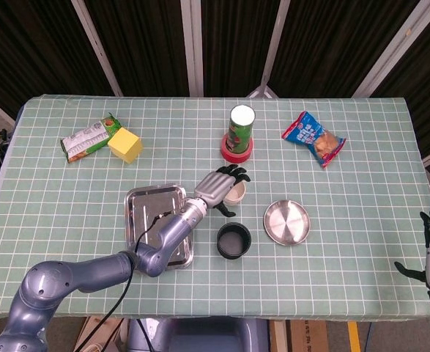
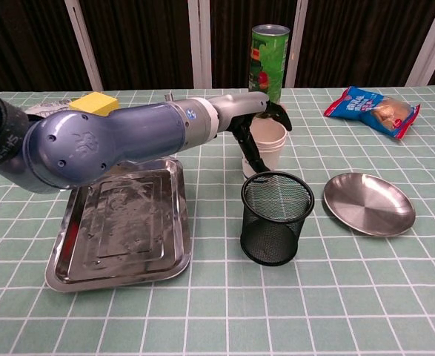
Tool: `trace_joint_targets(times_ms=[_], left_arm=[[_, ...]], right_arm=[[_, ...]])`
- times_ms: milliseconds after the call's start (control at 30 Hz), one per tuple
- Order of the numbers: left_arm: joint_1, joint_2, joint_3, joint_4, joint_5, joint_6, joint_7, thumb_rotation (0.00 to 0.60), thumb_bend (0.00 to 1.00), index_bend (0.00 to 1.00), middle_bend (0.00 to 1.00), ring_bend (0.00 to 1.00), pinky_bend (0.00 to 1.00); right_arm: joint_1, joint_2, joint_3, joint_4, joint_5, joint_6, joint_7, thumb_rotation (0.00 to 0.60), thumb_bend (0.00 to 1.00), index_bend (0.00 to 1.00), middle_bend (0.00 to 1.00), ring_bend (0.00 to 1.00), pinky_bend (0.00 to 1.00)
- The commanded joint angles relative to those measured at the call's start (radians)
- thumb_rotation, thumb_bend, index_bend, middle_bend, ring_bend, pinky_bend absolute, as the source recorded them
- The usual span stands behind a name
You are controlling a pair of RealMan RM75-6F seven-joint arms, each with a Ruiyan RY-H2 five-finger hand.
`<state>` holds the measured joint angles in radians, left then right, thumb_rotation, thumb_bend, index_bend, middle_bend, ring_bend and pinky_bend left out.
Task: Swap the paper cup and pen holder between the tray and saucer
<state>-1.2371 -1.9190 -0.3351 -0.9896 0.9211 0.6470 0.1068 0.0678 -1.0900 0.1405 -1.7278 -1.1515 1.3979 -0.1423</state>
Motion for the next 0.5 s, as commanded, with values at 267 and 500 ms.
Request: trace_joint_targets(times_ms=[267, 500], left_arm=[[0.002, -0.014, 0.001, 0.022, 0.038, 0.021, 0.001, 0.6, 0.29, 0.33, 0.27, 0.23, 0.35], [0.013, -0.02, -0.008, 0.026, 0.071, 0.077, -0.001, 0.6, 0.49, 0.4, 0.37, 0.32, 0.44]], right_arm=[[-0.003, -0.004, 0.006, 0.005, 0.009, 0.005, 0.002, 0.6, 0.0, 0.0, 0.01, 0.04, 0.0], [-0.003, -0.002, 0.006, 0.006, 0.007, -0.003, 0.013, 0.6, 0.0, 0.0, 0.01, 0.05, 0.0]])
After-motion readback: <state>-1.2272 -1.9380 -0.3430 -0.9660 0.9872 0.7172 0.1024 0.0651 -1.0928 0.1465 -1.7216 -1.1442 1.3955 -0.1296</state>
